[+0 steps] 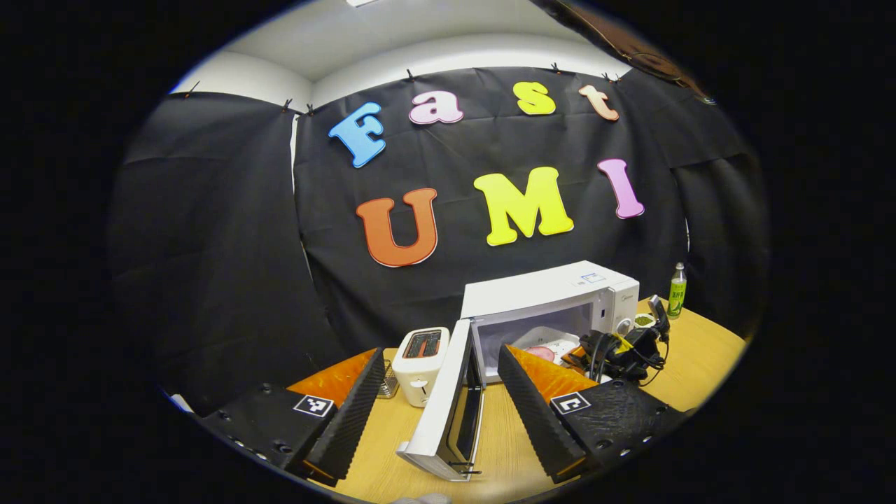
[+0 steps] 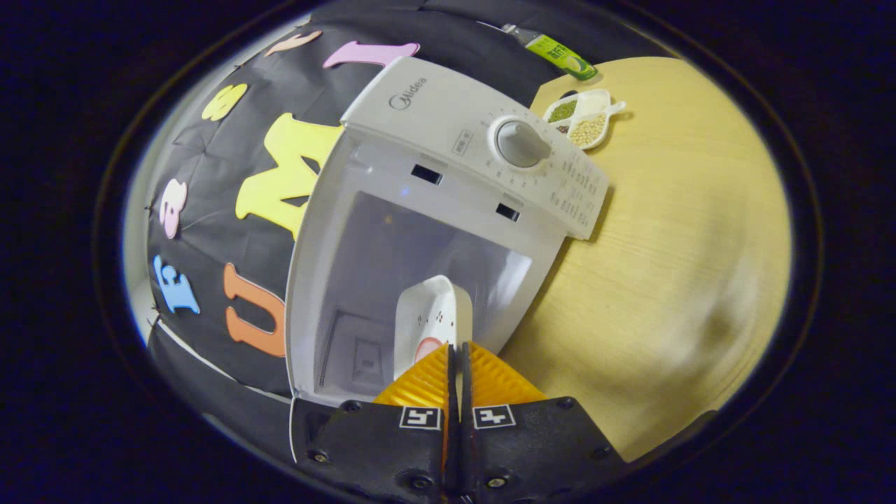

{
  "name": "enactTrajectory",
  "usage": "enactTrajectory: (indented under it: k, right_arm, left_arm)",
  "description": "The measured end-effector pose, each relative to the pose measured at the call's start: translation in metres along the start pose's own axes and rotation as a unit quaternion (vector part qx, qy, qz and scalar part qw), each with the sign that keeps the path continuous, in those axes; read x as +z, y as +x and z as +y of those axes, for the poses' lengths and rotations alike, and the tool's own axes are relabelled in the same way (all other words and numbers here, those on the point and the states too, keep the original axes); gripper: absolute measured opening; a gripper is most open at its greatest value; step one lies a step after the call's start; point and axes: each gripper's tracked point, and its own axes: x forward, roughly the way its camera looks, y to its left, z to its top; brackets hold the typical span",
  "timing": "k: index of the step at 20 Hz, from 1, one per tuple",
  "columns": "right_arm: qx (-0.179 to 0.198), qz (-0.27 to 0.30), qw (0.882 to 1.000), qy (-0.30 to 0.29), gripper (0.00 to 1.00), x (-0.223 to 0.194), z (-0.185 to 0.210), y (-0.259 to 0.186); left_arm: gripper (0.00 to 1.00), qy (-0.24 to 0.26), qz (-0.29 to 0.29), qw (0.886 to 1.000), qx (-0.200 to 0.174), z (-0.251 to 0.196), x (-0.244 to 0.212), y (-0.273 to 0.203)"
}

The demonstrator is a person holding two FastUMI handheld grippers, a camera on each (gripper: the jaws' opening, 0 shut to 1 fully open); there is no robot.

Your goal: Open the microwave oven with the left hand, put the food in, and close the microwave oven.

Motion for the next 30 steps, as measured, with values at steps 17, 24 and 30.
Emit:
enactTrajectory:
  k: [17,24,30]
  right_arm:
    - [0.032,-0.046,0.998,0.005,0.63,0.025,0.031,0.058]
    - [0.018,-0.049,0.992,-0.118,0.99,0.057,0.052,0.001]
    - [0.012,-0.034,0.959,-0.282,0.99,0.092,0.063,-0.082]
  left_arm:
    - [0.96,-0.017,0.027,0.999,-0.021,-0.009,-0.018,0.020]
    - [0.96,-0.030,0.014,0.999,-0.029,-0.009,0.002,0.018]
    - [0.96,-0.029,0.002,0.999,-0.020,0.006,0.014,0.011]
